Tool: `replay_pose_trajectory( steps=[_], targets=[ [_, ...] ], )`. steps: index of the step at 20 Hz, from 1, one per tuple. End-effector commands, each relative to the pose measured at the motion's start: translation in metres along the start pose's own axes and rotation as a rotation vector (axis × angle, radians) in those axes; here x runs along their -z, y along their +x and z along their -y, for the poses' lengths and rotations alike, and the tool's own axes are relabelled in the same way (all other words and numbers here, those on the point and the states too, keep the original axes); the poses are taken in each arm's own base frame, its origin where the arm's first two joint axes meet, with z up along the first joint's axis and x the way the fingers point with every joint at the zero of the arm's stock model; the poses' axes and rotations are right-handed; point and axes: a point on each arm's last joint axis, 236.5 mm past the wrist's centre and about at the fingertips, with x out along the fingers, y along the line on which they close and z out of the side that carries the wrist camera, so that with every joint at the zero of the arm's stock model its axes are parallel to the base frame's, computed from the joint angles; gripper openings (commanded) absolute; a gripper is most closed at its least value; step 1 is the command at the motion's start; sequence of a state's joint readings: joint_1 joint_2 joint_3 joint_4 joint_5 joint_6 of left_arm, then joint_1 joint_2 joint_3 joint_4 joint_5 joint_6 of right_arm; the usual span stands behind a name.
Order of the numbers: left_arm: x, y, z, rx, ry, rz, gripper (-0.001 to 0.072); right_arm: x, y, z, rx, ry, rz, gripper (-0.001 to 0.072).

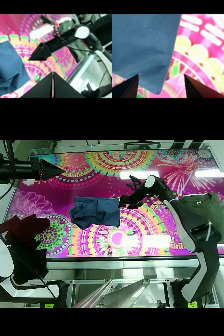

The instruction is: Fold the shirts.

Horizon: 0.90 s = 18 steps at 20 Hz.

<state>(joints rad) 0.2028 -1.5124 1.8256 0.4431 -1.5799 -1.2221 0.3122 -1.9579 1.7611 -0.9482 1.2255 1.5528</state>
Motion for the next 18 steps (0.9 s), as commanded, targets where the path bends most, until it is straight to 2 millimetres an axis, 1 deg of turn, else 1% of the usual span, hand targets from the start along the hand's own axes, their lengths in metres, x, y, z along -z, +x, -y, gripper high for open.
replay_pose_trajectory(
  steps=[1, 3, 4, 7, 8, 9, 10, 11, 13, 14, 15, 16, 17, 18],
  targets=[
    [0.004, 0.0, 0.002, 0.006, 0.001, -0.016, 0.002, 0.014, 0.036, 0.0, -0.072, 0.037, -0.08, 0.0626],
    [0.004, 0.0, 0.002, 0.006, 0.001, -0.016, 0.002, 0.016, 0.051, -0.003, -0.106, 0.041, -0.09, 0.0626],
    [0.004, 0.0, 0.002, 0.006, 0.002, -0.016, 0.002, 0.015, 0.056, -0.01, -0.14, 0.036, -0.085, 0.0626],
    [0.004, 0.0, 0.002, 0.006, 0.003, -0.016, 0.002, -0.001, 0.059, -0.037, -0.278, 0.023, -0.022, 0.0623],
    [0.004, 0.0, 0.002, 0.006, 0.003, -0.016, 0.002, -0.008, 0.059, -0.042, -0.305, 0.03, 0.007, 0.0599],
    [0.004, 0.0, 0.002, 0.006, 0.003, -0.016, 0.002, -0.014, 0.058, -0.047, -0.329, 0.021, 0.034, 0.044],
    [0.004, 0.0, 0.002, 0.005, 0.003, -0.016, 0.002, -0.018, 0.055, -0.053, -0.357, 0.002, 0.057, 0.0217],
    [0.004, 0.0, 0.002, 0.005, 0.003, -0.017, 0.002, -0.021, 0.052, -0.06, -0.39, -0.009, 0.071, 0.001],
    [0.004, 0.0, 0.0, 0.0, 0.004, -0.019, 0.002, -0.023, 0.037, -0.077, -0.441, -0.03, 0.083, 0.0016],
    [0.005, 0.0, 0.0, -0.001, 0.003, -0.019, 0.002, -0.021, 0.024, -0.084, -0.44, -0.06, 0.088, 0.0015],
    [0.004, 0.0, 0.0, -0.001, 0.003, -0.019, 0.002, -0.022, 0.007, -0.091, -0.433, -0.081, 0.1, 0.0015],
    [0.004, 0.0, 0.0, -0.001, 0.003, -0.019, 0.002, -0.024, -0.017, -0.096, -0.418, -0.089, 0.122, 0.0014],
    [0.004, 0.0, 0.0, -0.001, 0.003, -0.019, 0.002, -0.028, -0.046, -0.096, -0.386, -0.09, 0.155, 0.0014],
    [0.004, 0.0, 0.0, -0.001, 0.003, -0.019, 0.002, -0.03, -0.075, -0.091, -0.343, -0.08, 0.186, 0.0014]
  ],
)
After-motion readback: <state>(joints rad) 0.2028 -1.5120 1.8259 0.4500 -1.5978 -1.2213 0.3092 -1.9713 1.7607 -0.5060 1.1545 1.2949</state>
